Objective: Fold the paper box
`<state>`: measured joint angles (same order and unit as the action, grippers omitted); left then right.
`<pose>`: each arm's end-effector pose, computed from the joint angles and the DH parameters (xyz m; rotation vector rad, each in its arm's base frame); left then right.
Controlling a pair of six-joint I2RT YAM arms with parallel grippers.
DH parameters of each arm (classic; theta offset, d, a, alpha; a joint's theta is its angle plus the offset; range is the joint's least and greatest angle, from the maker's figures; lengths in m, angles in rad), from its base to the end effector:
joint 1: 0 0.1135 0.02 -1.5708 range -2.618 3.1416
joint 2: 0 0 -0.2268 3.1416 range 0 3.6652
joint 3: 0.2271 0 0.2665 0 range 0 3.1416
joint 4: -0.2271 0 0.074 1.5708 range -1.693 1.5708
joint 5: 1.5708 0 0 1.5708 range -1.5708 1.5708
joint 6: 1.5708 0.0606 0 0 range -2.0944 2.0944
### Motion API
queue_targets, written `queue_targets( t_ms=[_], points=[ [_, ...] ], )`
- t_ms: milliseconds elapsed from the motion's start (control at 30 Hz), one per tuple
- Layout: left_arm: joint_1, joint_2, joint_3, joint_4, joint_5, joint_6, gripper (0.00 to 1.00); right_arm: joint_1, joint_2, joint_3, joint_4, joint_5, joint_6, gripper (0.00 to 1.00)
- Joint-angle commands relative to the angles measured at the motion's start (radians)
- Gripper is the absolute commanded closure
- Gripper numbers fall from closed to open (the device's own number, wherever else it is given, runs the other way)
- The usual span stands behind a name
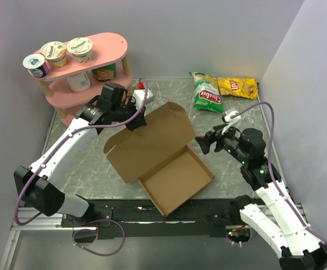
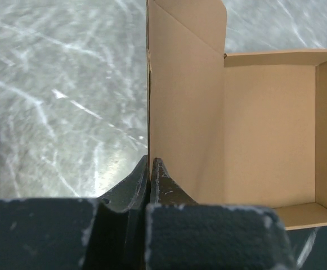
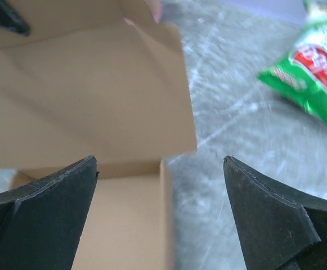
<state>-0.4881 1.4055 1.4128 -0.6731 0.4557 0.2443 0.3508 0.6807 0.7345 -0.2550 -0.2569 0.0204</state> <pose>0.2903 -0.1844 0.3198 1.0278 1.9817 -0.6417 0.2105 0.0934 0.3036 -0.4785 1.7269 0.4948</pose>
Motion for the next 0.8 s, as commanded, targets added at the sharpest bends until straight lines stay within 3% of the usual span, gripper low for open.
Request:
queue_targets(
  t_ms=[0, 267, 767],
  points=[
    [-0.05, -0.01, 0.052, -0.074, 0.067, 0.084, 0.99, -0.013, 0.062, -0.007, 0.138, -0.184, -0.2, 0.0],
    [-0.099, -0.057, 0.025, -0.059, 0.043, 0.09, 0.99, -0.122, 0.232, -0.044, 0.339, -0.383, -0.168, 0.01],
    [-0.145, -0.068, -0.02, -0.026, -0.012, 0.084, 0.99, -0.161, 0.505, -0.004, 0.48, -0.579, -0.211, 0.01]
  ],
)
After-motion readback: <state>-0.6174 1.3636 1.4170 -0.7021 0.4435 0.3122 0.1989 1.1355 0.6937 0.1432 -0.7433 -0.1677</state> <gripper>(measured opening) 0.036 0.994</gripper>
